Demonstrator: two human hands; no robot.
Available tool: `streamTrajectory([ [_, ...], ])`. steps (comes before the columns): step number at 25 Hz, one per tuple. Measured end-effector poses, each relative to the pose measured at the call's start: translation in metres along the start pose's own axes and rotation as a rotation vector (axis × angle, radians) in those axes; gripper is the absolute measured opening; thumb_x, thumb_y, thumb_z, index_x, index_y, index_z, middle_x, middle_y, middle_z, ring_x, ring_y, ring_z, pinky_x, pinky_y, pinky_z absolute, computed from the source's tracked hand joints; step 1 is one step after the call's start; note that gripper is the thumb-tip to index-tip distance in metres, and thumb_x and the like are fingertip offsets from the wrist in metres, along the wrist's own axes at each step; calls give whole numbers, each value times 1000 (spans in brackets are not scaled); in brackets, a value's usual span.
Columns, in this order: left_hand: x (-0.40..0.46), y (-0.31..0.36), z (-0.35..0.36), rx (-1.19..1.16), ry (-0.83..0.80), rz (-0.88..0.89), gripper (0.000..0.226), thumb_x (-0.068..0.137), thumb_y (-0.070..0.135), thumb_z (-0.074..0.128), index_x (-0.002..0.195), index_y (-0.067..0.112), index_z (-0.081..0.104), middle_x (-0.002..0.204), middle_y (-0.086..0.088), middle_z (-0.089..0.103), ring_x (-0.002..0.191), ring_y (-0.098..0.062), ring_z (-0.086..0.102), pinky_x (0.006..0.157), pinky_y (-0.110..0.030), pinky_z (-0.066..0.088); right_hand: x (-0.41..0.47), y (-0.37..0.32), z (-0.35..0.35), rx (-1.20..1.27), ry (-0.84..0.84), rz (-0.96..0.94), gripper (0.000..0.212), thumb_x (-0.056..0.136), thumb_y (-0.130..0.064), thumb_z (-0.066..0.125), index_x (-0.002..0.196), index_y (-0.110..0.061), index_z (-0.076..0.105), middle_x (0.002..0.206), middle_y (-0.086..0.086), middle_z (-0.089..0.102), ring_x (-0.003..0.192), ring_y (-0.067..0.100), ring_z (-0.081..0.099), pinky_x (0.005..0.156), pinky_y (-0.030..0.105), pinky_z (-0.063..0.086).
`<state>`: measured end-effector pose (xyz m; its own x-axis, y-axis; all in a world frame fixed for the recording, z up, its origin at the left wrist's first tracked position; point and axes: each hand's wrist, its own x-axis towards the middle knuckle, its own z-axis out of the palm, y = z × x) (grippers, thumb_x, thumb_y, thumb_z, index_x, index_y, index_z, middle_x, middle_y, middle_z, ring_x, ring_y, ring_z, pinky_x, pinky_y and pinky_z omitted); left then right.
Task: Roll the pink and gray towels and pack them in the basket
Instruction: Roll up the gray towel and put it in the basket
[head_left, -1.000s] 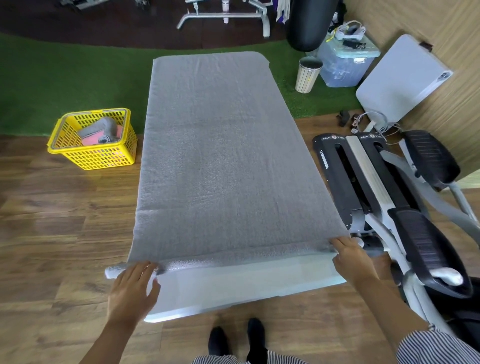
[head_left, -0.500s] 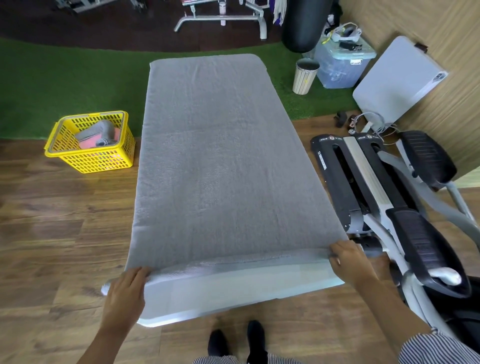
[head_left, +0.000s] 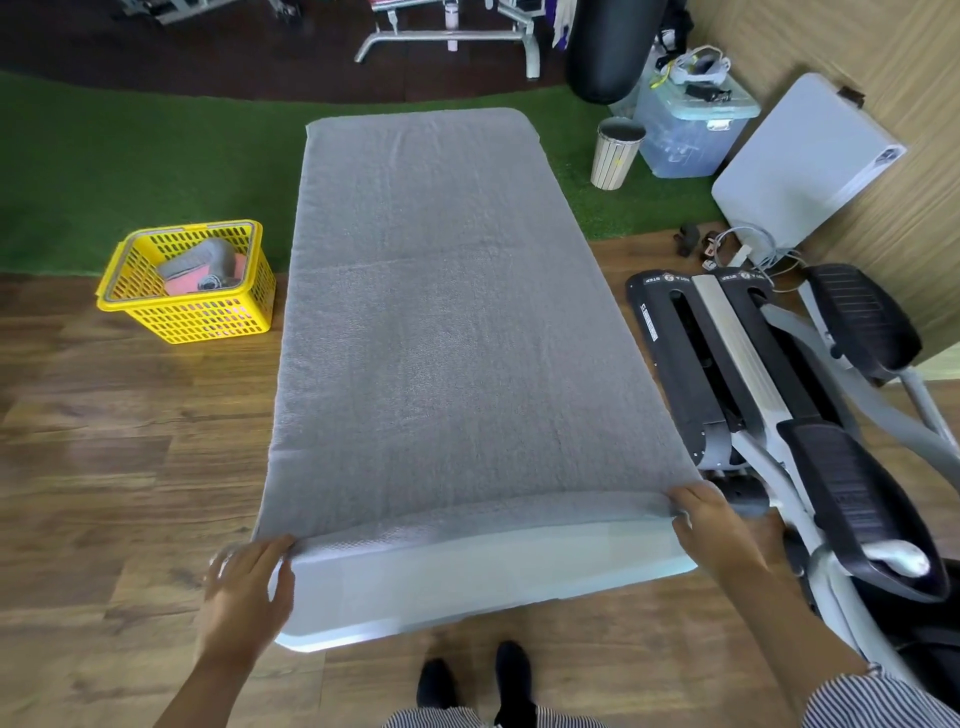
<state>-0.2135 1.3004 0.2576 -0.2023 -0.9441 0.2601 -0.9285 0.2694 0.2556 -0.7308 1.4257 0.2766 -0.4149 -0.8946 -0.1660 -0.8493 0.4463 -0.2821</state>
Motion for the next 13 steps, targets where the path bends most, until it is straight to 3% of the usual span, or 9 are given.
streamTrajectory([
  [3,0,3,4,-5,-5,122,27,91,22,38,95,9,61,76,-4,68,74,-27,62,85,-42,38,3,4,-9,-3,2,95,17,76,6,56,89,3,67,92,16,62,93,36,54,70,39,45],
  [5,2,-1,6,-45,-45,152,27,94,24,36,96,12,60,83,-3,67,76,-29,64,83,-38,40,4,8,-11,-1,-5,74,13,75,9,57,82,6,67,85,18,63,90,37,54,69,38,43],
  [7,4,-5,7,-81,-65,105,29,90,22,41,96,11,66,97,-7,66,84,-35,63,80,-40,44,6,12,-7,4,-11,47,10,71,12,57,74,7,65,77,18,62,82,38,54,65,37,43],
  [11,13,2,-6,-10,-61,-197,11,84,19,72,94,13,71,105,-11,66,85,-40,62,74,-51,45,11,14,-3,12,-19,57,9,71,12,57,72,6,64,75,16,60,76,34,52,63,34,42],
  [13,11,-9,-6,-70,-28,-132,23,87,29,60,95,9,70,103,-10,67,89,-37,62,77,-53,47,11,14,-3,2,-17,67,10,72,10,56,73,5,64,76,16,60,76,34,52,63,34,41],
])
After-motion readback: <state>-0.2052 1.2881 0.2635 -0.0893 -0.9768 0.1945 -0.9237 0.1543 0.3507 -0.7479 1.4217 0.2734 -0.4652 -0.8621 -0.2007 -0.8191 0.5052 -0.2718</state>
